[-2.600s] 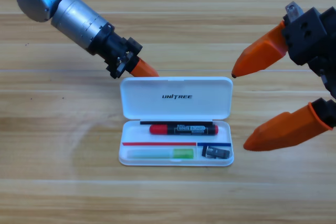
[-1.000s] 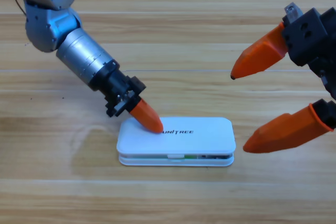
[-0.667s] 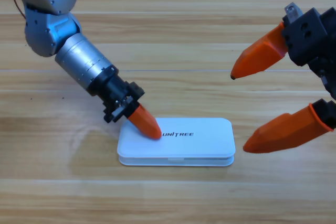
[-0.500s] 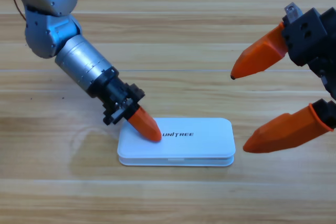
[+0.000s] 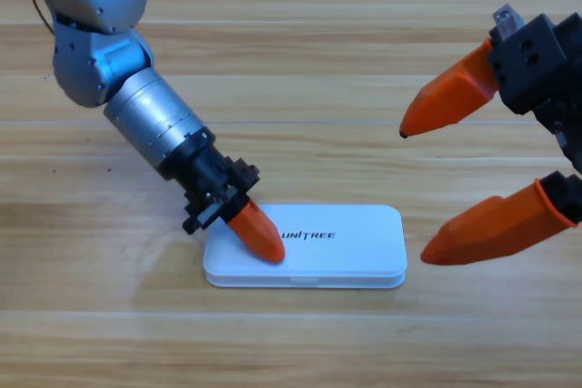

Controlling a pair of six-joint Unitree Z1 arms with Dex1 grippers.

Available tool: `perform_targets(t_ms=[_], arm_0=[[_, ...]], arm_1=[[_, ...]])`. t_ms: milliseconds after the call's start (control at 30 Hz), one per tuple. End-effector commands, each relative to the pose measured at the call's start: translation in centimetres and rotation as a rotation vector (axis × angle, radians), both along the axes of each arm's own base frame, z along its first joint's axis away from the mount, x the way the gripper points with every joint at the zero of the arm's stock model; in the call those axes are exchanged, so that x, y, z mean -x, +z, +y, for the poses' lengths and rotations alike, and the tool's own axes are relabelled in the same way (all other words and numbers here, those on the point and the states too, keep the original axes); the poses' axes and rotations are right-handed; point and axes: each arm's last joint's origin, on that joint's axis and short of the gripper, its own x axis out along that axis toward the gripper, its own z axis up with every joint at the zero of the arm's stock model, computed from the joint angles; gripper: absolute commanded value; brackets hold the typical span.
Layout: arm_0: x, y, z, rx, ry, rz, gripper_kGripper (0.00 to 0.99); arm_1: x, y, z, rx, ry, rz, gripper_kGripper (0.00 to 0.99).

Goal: Clean up eraser and pencils

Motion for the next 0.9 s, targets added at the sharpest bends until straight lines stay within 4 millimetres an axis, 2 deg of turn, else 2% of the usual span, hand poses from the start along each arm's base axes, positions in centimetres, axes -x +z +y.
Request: perform_targets(t_ms=[33,233,333,433,600,633,733,767,800,900], arm_0=[[0.7,-2.0,-0.5,-0.051,-0.021,0.020,0.000],[1.0,-2.3,-0.2,-0.066,-0.013,0.012,0.000],[1.2,-1.4,0.0,-0.074,-0.014,-0.013,0.000],[1.4,1.6,0.2,-0.088,-0.006,-0.088,0.000],[2.8,9.7,1.4,-0.135,0.035,-0.290,0.000],[3.5,11.5,1.5,-0.139,0.035,-0.326,0.080],[6.4,16.4,1.3,-0.167,0.033,-0.434,0.775],[7.6,17.8,1.2,-0.166,0.031,-0.469,0.943],[8.9,19.1,1.2,-0.155,0.032,-0.494,0.989],[12.8,22.8,1.0,-0.126,0.028,-0.567,0.990]], arm_1=[[-0.2,-0.7,0.4,0.003,0.004,0.025,0.957],[-0.2,-0.7,0.4,0.002,0.003,0.025,0.957],[-0.2,-0.7,0.4,0.002,0.003,0.025,0.957],[-0.2,-0.7,0.4,0.002,0.003,0.025,0.957],[-0.2,-0.7,0.4,0.002,0.002,0.026,0.957],[-0.2,-0.7,0.4,0.002,0.002,0.026,0.957],[-0.2,-0.7,0.4,0.002,0.002,0.026,0.957],[-0.2,-0.7,0.4,0.002,0.002,0.026,0.957],[-0.2,-0.7,0.4,0.002,0.002,0.026,0.957],[-0.2,-0.7,0.4,0.003,0.002,0.027,0.957]])
